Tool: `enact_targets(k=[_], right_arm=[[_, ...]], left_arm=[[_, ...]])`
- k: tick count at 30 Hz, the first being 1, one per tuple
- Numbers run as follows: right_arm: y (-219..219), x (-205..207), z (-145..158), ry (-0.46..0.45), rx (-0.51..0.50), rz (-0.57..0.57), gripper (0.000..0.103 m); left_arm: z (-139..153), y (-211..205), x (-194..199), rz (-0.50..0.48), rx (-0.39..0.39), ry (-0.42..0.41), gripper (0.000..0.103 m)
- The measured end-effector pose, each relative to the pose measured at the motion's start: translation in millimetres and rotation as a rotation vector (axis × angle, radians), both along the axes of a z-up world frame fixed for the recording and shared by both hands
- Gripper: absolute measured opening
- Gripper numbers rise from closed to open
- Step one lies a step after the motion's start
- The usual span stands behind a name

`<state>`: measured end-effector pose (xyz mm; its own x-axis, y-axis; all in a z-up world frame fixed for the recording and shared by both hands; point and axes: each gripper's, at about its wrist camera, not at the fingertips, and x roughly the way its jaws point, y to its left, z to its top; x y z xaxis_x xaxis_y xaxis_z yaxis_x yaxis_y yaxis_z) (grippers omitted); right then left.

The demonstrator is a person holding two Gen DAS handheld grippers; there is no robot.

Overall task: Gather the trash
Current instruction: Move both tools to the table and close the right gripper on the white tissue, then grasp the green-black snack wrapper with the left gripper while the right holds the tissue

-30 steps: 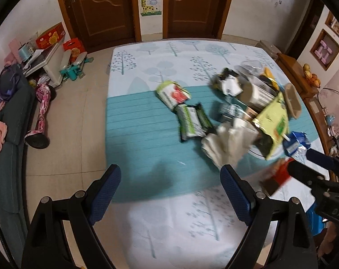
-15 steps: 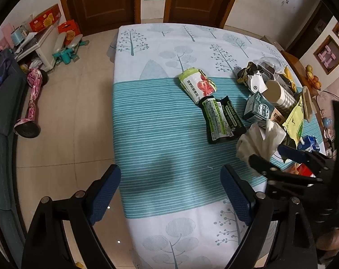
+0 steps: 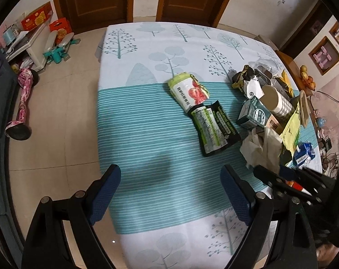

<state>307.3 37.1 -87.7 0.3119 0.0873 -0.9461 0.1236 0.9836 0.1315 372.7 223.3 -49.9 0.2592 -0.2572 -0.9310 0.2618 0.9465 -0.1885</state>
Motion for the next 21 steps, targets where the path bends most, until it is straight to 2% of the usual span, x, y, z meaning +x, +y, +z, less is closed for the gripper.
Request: enact_targets(k=[4,12,21], right_arm=[[-14,-13,17,-0.047,0.078,-0.02,0.025],[-36,-38,38,-0.11,0.138,-0.087,0.024],[-55,-65,58,-0.163,0.146,-0.13,0.024]], left_arm=[[-5,-23,12,-0.006,-0.016,0.02,0.089],[-22,-77,39,-0.019,-0.015,0.071,0.089],[-46,-106,50,-0.011,0.079,0.112,0.089]])
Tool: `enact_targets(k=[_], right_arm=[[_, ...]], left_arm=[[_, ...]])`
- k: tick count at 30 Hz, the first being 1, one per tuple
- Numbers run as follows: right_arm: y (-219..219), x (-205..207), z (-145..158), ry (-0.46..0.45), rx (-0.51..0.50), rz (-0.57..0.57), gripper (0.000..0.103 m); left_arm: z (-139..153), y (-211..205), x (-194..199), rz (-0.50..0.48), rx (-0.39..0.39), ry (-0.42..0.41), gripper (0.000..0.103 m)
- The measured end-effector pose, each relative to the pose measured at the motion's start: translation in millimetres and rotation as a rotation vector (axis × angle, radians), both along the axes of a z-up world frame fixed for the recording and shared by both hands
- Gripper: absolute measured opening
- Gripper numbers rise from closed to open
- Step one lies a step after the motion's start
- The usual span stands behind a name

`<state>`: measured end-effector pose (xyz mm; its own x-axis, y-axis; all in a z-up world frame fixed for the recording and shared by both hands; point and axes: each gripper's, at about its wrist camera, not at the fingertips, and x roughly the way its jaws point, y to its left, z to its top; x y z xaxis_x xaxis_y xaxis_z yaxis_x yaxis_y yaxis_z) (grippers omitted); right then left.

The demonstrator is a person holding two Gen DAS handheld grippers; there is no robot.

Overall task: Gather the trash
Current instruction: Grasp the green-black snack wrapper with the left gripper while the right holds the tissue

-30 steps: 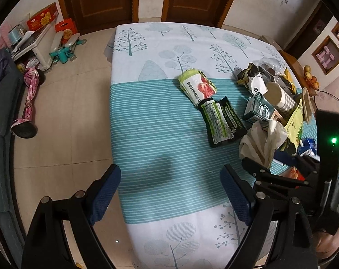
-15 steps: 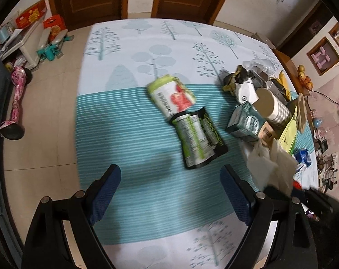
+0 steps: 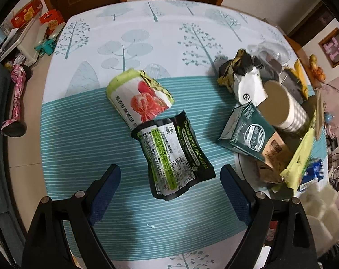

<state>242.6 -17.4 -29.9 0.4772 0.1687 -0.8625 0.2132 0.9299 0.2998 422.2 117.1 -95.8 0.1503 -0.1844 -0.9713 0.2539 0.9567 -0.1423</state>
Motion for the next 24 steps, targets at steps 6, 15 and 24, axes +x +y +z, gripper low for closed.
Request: enact_targets(k=[6,15,24], right_arm=[[-8,-15,4,-0.014,0.011,-0.029,0.024],[-11,-35,7,-0.035,0.027,-0.045,0.024],[-10,-60,30,-0.096,0.014,-0.003,0.024]], left_arm=[[-15,-1,3,0.017,0.015,0.066,0.049],[-12,13,-4,0.036,-0.076,0.049,0.005],[35,37,-54,0.017,-0.137,-0.01,0.004]])
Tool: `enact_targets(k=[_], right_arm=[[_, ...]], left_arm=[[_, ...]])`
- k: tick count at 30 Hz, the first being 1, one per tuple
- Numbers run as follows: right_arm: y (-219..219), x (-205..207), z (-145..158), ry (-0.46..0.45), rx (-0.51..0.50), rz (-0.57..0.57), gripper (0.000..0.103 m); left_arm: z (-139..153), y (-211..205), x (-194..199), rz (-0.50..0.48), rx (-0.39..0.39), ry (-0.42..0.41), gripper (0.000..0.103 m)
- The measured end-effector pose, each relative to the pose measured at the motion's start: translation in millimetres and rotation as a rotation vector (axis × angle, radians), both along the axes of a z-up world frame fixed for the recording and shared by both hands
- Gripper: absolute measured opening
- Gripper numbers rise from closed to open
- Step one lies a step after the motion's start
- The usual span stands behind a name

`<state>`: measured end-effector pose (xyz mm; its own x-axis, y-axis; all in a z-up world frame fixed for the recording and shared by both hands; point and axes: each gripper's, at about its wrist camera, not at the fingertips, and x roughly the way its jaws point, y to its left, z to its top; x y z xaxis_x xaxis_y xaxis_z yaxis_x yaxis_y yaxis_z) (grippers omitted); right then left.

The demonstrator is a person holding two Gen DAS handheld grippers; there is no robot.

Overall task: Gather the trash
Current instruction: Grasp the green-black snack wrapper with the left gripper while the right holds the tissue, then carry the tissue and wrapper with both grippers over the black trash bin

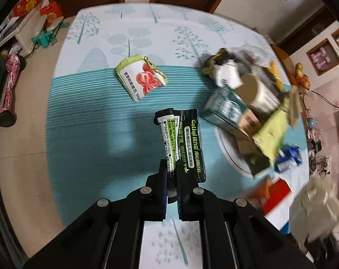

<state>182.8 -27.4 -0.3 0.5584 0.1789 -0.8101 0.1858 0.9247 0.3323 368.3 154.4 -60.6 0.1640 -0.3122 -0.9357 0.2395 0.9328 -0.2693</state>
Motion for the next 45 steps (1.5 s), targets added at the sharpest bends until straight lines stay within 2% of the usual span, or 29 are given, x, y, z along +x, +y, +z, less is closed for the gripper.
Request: enact_targets(k=[9,13,19,26,31,37,45], right_arm=[[-5,-59,32,-0.085,-0.044,0.107,0.024],[-19,-98,33,-0.095,-0.045,0.131,0.024],[-49,-168,20,-0.085,-0.008,0.127,0.024],[-79,-244,-22,-0.029,0.082,0.104,0.024],[-92,-279,-58,0.01,0.156,0.075,0.024],[-98,-299,-102,0.074,0.217,0.048,0.024],[-104,-309,-165,0.148,0.257,-0.027,0.024]], left_arm=[[64,-8,-109,-0.048,-0.069,-0.084,0.005],[74,-30,-173,-0.085,-0.083,-0.1,0.005],[76,-63,-259,-0.126,-0.054,-0.106,0.005],[51,-103,-341,-0.155,0.029,-0.057,0.005],[33,-120,-381,-0.187,0.113,-0.037,0.005],[7,-138,-401,-0.236,0.17,-0.009,0.005],[-60,-160,-398,-0.318,0.207,0.058,0.005]])
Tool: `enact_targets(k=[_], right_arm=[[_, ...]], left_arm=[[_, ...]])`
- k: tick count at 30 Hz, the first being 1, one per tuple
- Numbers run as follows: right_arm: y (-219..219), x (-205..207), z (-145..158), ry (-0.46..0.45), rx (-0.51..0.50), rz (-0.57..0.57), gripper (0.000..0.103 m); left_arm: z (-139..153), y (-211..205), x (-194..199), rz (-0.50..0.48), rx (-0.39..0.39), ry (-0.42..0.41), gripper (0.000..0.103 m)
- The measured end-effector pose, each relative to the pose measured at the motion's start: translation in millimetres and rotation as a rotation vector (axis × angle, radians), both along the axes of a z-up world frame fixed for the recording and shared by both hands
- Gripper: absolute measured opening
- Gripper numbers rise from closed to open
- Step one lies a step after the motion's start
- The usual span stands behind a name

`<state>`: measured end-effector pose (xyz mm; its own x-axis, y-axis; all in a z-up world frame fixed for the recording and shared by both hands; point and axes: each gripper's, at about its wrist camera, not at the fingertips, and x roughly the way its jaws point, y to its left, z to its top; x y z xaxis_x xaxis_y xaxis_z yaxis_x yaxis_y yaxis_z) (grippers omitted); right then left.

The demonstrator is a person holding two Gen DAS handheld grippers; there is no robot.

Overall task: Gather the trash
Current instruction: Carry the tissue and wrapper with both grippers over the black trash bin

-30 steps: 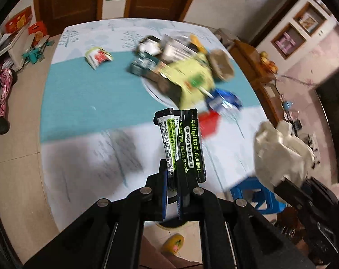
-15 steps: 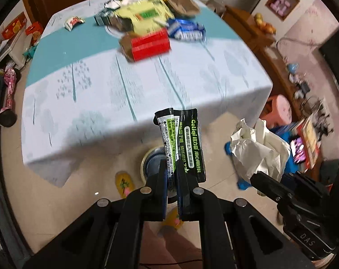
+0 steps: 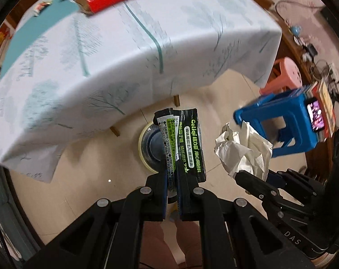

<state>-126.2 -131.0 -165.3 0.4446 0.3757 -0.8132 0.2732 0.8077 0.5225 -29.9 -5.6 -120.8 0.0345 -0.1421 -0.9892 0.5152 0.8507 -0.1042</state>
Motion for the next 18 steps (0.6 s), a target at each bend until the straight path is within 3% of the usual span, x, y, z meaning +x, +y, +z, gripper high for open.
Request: enact_targets(k=[14,18], right_arm=[[9,9,-153,0.109,0.01,-0.153,0.024],[12,11,-194,0.149,0.012,-0.184,0.024]], left_arm=[[-162,-10,32,-0.113,0.02,0.05,0.006],[-202,-11,36,-0.148,0.034,0.06,0.017]])
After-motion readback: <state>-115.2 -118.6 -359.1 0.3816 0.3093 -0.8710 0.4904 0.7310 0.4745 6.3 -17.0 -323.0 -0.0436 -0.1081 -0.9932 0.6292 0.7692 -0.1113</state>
